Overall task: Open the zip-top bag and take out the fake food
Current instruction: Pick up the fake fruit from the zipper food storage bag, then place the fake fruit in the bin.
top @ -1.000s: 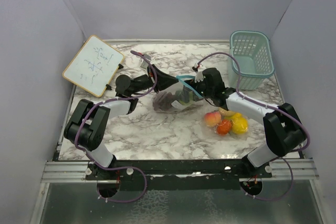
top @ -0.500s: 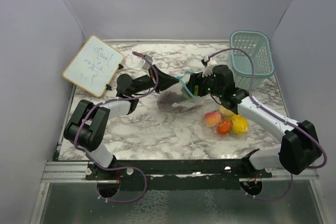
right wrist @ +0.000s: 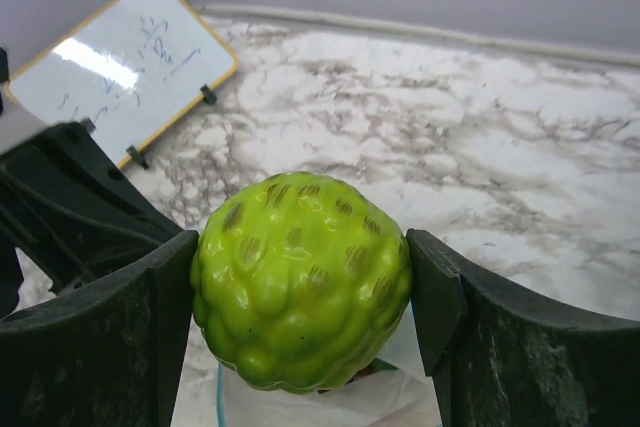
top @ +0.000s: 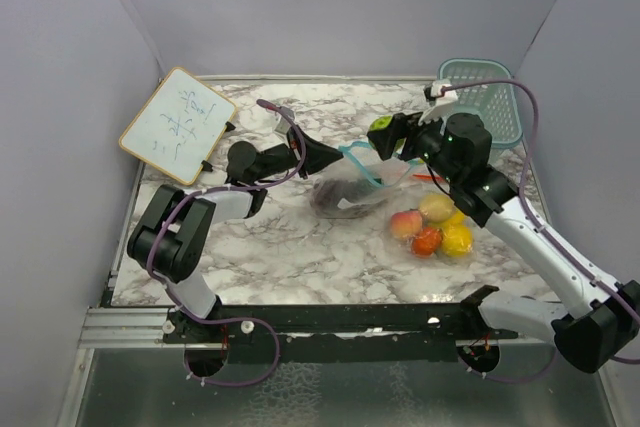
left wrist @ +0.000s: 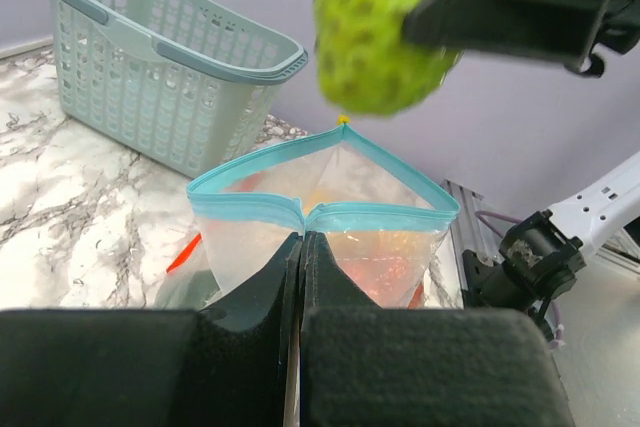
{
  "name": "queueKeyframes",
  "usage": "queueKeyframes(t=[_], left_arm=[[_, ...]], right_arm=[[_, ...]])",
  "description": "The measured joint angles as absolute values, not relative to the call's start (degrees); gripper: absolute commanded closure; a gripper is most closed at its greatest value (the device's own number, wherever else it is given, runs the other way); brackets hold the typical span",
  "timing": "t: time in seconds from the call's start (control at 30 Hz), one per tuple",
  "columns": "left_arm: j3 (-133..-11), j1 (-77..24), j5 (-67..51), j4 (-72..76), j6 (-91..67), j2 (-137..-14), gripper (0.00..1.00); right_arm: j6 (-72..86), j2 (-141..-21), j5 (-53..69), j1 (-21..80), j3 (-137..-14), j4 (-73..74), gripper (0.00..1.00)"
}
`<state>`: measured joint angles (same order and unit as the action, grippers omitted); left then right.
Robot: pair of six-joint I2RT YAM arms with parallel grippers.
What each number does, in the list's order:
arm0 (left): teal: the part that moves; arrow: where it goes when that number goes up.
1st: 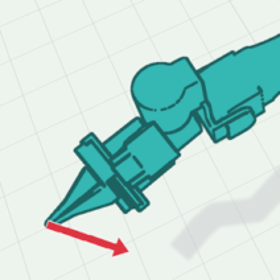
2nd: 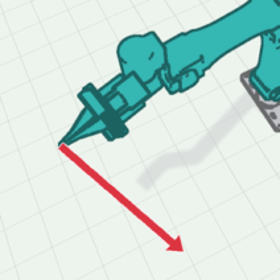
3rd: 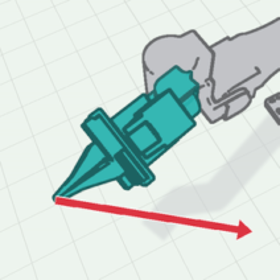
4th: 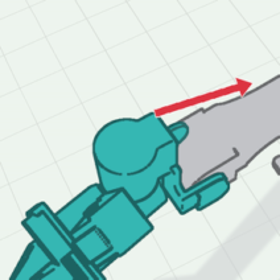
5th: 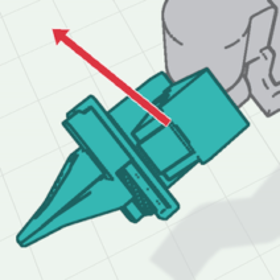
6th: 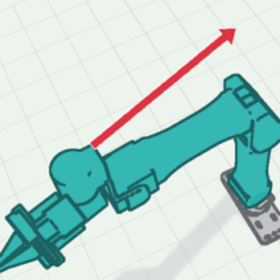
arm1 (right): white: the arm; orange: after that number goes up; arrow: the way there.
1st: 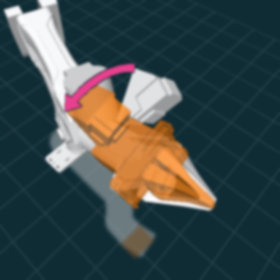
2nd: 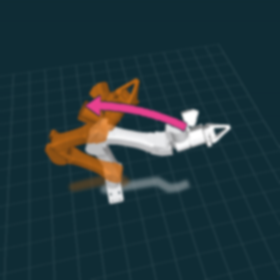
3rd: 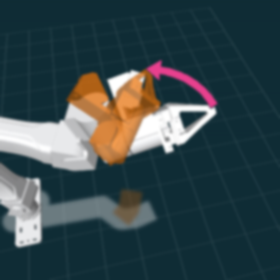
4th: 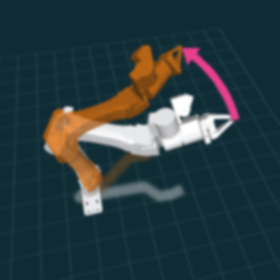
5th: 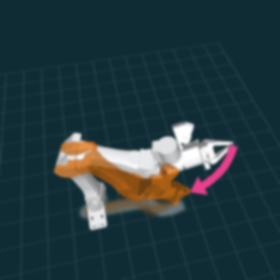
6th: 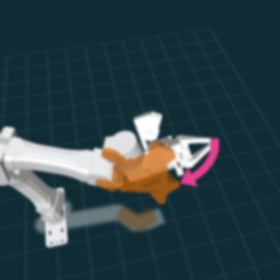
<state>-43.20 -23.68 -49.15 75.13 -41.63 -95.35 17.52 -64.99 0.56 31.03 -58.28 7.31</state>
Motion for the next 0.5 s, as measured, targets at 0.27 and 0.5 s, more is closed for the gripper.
queueKeyframes(t=[0.27,0.5], left_arm=[[-43.3,-23.8,-49.1,76.5,-42.9,-96.0,1.00],[-43.3,-24.2,-49.1,71.9,-39.9,-94.9,1.00]], right_arm=[[10.6,-66.8,-10.6,24.9,-61.1,3.8,0.34],[10.5,-76.0,-14.2,8.8,-60.4,0.5,0.32]])
